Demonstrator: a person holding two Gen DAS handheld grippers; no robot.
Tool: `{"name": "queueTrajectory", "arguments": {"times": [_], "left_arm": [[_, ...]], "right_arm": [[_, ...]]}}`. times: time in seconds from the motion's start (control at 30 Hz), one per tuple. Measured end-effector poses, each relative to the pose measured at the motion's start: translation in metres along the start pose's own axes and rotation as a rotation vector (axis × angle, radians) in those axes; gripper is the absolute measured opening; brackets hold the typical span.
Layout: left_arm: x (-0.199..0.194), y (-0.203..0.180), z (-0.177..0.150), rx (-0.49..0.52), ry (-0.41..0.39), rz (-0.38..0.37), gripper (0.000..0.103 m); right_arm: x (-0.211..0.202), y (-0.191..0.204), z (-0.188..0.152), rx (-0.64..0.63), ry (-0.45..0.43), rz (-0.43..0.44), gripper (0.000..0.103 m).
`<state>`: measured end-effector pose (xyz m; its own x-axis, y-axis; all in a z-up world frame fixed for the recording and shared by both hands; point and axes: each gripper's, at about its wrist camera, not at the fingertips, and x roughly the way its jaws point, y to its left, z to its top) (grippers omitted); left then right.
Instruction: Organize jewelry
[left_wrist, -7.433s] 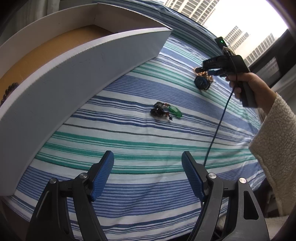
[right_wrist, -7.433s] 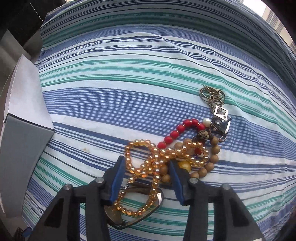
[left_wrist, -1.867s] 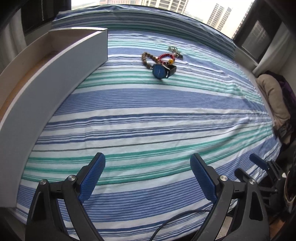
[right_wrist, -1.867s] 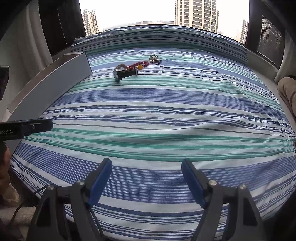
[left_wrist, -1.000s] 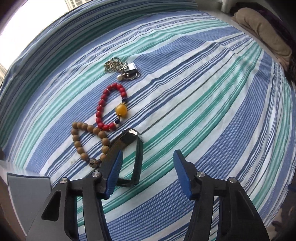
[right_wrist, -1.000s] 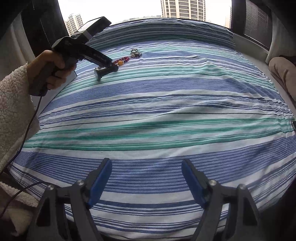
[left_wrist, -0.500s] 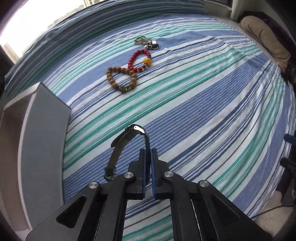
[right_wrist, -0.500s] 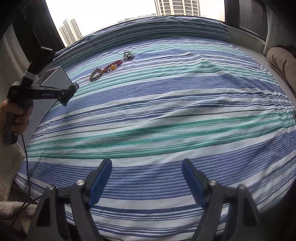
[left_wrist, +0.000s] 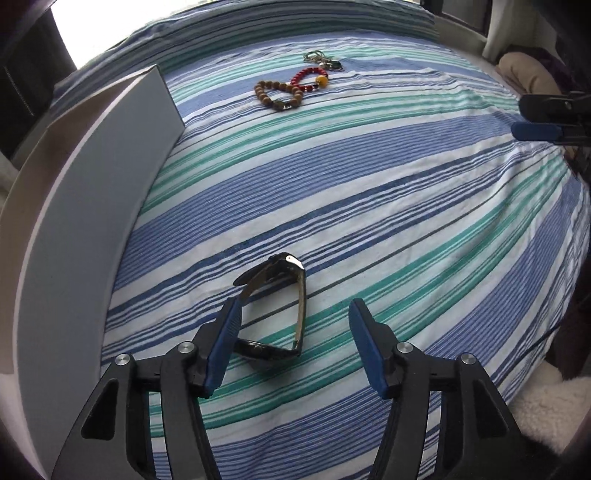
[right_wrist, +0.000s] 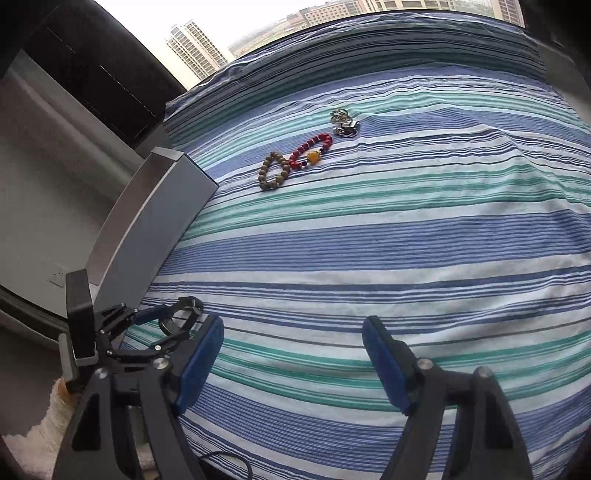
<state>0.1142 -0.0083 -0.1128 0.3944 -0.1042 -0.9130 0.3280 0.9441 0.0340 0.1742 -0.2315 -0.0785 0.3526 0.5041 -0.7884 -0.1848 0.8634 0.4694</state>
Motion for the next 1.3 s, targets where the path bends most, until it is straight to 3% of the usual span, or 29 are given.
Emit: {"name": "queueTrajectory", "arguments": {"times": [0.13, 0.2, 0.23, 0.27, 0.33, 0.37, 0.53, 0.6, 0.7, 0.83, 1.07, 1.13, 1.3], "left_arm": [[-0.018, 0.009, -0.008, -0.079, -0.052, -0.044, 0.066], [-0.031, 0.015, -0.015, -0.118, -0.079, -0.048, 0.068], [-0.038, 0.019, -0.020, -0.136, -0.093, -0.051, 0.069], [-0.045, 0.023, -0.025, -0.153, -0.108, -0.052, 0.070], [-0.059, 0.033, -0.036, -0.190, -0.136, -0.045, 0.073], [-0.065, 0.038, -0.042, -0.209, -0.147, -0.040, 0.074], [-0.080, 0.067, -0.071, -0.312, -0.169, -0.022, 0.075], [-0.080, 0.076, -0.079, -0.343, -0.164, -0.022, 0.075], [-0.073, 0.086, -0.084, -0.372, -0.147, -0.023, 0.075], [-0.074, 0.090, -0.089, -0.394, -0.145, -0.033, 0.075], [-0.069, 0.087, -0.086, -0.380, -0.134, -0.032, 0.075], [-0.066, 0.087, -0.083, -0.389, -0.124, -0.048, 0.075], [-0.057, 0.091, -0.073, -0.420, -0.087, -0.008, 0.075]], "right_arm": [[0.038, 0.003, 0.057, 0.030, 0.023, 0.029, 0.079], [0.066, 0.009, 0.084, 0.011, 0.047, 0.038, 0.063], [0.081, 0.011, 0.096, 0.018, 0.060, 0.045, 0.049], [0.096, 0.012, 0.107, 0.040, 0.072, 0.046, 0.043], [0.125, 0.014, 0.125, 0.072, 0.093, 0.026, 0.040], [0.138, 0.017, 0.132, 0.078, 0.095, 0.005, 0.033], [0.174, 0.037, 0.149, 0.061, 0.055, -0.097, 0.022], [0.175, 0.060, 0.150, -0.028, 0.029, -0.093, 0.022], [0.188, 0.092, 0.148, -0.198, 0.084, -0.125, 0.022], [0.213, 0.107, 0.144, -0.362, 0.165, -0.252, 0.022], [0.228, 0.089, 0.149, -0.365, 0.246, -0.282, 0.022], [0.226, 0.086, 0.146, -0.387, 0.229, -0.279, 0.013], [0.202, 0.076, 0.134, -0.329, 0.189, -0.218, 0.013]]}}
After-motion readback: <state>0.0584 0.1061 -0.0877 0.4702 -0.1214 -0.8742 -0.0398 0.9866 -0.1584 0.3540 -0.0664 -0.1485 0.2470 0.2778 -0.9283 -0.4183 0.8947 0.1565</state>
